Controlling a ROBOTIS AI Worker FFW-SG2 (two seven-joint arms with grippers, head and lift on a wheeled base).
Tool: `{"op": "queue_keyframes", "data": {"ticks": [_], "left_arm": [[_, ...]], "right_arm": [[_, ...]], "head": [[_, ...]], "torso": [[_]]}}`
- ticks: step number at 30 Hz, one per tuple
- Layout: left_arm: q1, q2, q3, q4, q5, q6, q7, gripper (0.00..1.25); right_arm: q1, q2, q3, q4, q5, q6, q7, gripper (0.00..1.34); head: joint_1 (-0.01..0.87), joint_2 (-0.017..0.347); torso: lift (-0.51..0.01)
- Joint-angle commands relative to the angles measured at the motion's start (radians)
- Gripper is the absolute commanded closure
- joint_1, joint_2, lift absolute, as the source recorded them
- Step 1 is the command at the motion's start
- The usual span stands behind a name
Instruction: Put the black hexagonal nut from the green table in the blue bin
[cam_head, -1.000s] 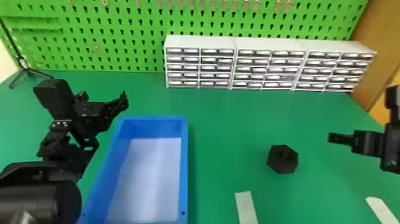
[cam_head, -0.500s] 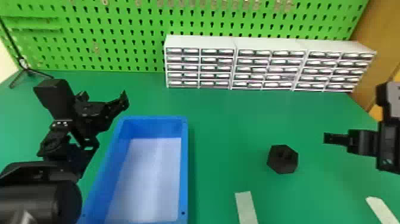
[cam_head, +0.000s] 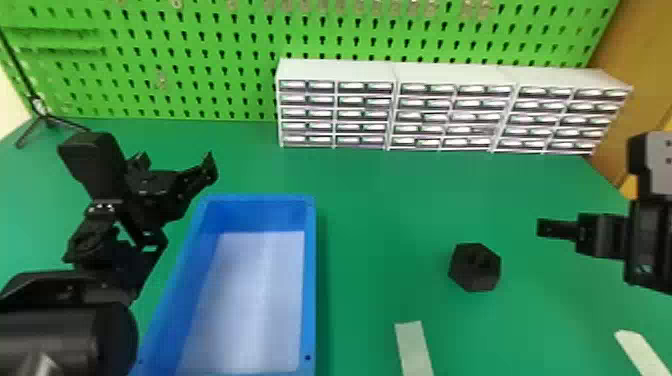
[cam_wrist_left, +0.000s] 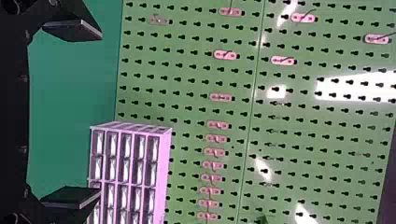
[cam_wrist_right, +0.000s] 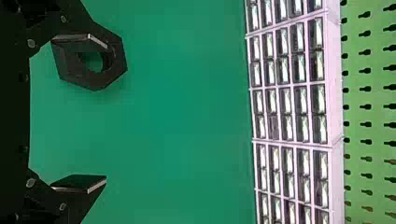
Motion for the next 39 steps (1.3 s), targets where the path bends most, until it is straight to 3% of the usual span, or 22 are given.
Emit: {"op": "queue_keyframes", "data": {"ticks": [1, 23, 39], "left_arm": [[-0.002, -0.001, 0.0, 0.0, 0.0, 0.0, 0.0, 0.11], [-0.002, -0.001, -0.003, 0.002, -0.002, 0.005, 0.0, 0.11], [-0.005, 0.001, -0.008, 0.002, -0.003, 0.011, -0.002, 0.11]], "right_arm": [[0.002, 0.004, 0.013, 0.0, 0.014, 0.004, 0.0, 0.28], [0.005, 0.015, 0.045, 0.029, 0.036, 0.004, 0.0, 0.28], [-0.047, -0.014, 0.134, 0.141, 0.017, 0.004, 0.0, 0.28]], "head": [[0.692, 0.008], [0.692, 0.008], [0.692, 0.008]], "torso": [[-0.097], [-0.097], [-0.097]]}}
